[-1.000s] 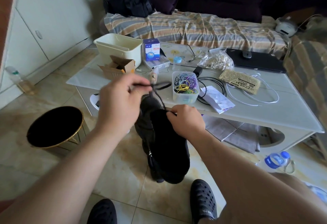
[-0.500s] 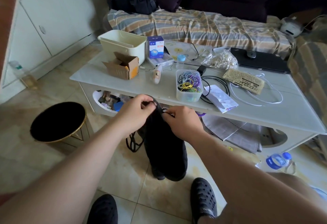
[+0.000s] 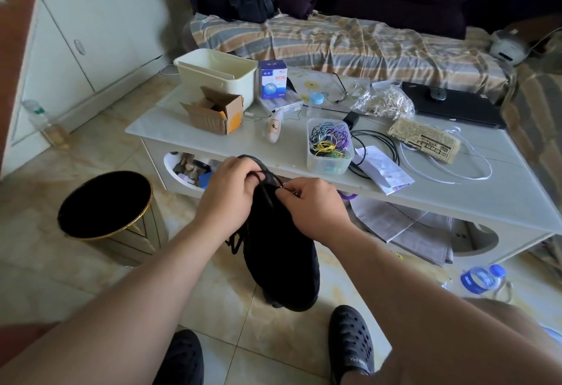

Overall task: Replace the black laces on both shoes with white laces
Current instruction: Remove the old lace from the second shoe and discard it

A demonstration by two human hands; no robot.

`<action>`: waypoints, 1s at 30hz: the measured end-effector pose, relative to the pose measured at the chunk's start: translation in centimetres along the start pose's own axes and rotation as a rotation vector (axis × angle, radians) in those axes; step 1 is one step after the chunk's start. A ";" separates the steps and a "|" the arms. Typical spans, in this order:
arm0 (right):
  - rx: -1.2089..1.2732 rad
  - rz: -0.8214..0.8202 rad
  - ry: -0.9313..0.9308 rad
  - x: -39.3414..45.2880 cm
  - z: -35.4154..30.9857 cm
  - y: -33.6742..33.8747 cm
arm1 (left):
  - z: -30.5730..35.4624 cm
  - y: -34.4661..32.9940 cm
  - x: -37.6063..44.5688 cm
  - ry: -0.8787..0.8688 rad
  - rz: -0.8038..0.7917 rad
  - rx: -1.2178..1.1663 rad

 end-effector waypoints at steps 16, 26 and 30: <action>-0.011 -0.162 -0.008 -0.5 -4.6 -6.0 | -7.8 9.4 2.1 0.865 0.077 -0.653; 0.040 -0.342 -0.099 -0.4 -5.5 -17.5 | -25.2 16.0 -0.6 0.961 0.413 -0.374; -0.025 -0.372 -0.077 1.8 -7.2 -20.3 | -31.3 15.7 -1.5 0.992 0.496 -0.344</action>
Point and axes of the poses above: each hand's wrist, its own x-axis towards the middle knuckle, its own y-axis out of the back of the hand, z = x × y, the point moved 2 cm from there along x, towards the middle knuckle, and after that the axes turned 9 degrees about -y, right-handed, at the moved point
